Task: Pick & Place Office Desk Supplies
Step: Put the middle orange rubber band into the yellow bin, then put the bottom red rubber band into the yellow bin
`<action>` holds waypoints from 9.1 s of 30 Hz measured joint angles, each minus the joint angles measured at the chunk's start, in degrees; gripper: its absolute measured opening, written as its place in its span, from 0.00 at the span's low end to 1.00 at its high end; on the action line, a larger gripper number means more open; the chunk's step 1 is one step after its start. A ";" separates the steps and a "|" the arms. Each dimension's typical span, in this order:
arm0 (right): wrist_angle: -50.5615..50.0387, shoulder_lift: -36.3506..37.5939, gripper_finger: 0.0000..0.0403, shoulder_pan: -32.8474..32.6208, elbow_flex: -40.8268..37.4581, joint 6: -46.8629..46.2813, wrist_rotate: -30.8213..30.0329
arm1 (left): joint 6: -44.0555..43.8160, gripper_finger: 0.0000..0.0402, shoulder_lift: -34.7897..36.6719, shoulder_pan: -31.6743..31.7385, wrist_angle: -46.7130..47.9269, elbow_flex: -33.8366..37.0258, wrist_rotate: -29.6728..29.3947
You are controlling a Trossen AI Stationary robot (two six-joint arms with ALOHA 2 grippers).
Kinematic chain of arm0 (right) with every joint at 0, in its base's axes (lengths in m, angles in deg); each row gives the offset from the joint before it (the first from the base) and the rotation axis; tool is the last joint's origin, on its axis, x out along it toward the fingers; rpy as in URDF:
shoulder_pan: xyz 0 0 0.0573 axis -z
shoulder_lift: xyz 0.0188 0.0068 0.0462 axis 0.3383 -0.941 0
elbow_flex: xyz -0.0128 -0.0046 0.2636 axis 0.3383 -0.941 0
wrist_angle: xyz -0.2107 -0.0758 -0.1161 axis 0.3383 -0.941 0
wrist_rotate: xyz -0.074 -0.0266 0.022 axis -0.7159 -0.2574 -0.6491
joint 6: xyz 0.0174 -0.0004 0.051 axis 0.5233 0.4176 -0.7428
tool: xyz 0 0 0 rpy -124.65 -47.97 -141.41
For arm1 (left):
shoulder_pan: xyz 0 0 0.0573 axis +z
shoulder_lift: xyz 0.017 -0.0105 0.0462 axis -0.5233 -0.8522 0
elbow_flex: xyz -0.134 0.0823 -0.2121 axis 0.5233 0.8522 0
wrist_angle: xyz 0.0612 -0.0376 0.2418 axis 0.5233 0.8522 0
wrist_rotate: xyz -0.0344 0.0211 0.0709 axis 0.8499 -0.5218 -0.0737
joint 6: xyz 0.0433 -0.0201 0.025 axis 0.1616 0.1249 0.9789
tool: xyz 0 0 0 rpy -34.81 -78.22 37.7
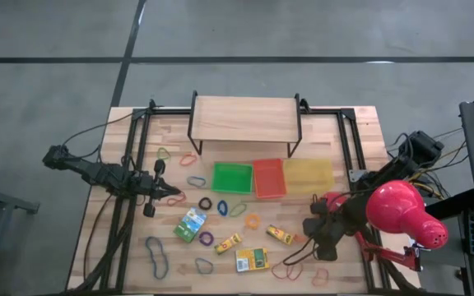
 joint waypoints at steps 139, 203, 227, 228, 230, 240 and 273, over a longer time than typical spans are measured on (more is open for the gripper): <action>-16.77 20.47 0.07 2.23 2.13 -16.74 -20.34 | 0.01 0.00 0.00 0.00 -0.01 0.02 -0.02; -16.16 16.98 0.33 30.64 -5.84 -16.60 -21.09 | 0.02 0.00 0.00 0.00 -0.01 0.02 0.00; -10.84 18.53 0.29 25.59 2.98 -2.20 -3.23 | 0.02 0.00 0.00 0.00 -0.01 0.01 -0.02; -9.71 18.41 0.29 24.77 2.94 -3.49 -3.19 | 0.02 0.00 0.00 0.00 0.00 0.00 0.01; -8.57 17.87 0.29 22.81 2.92 -5.42 -2.67 | 0.01 0.00 0.00 0.00 -0.01 0.02 -0.01; -3.57 12.11 0.29 11.14 3.25 -6.80 1.68 | 0.02 0.00 0.00 0.00 -0.01 0.00 0.01; 14.44 -6.99 0.29 4.01 4.65 2.86 13.71 | 0.01 0.00 0.00 0.00 0.00 0.00 -0.01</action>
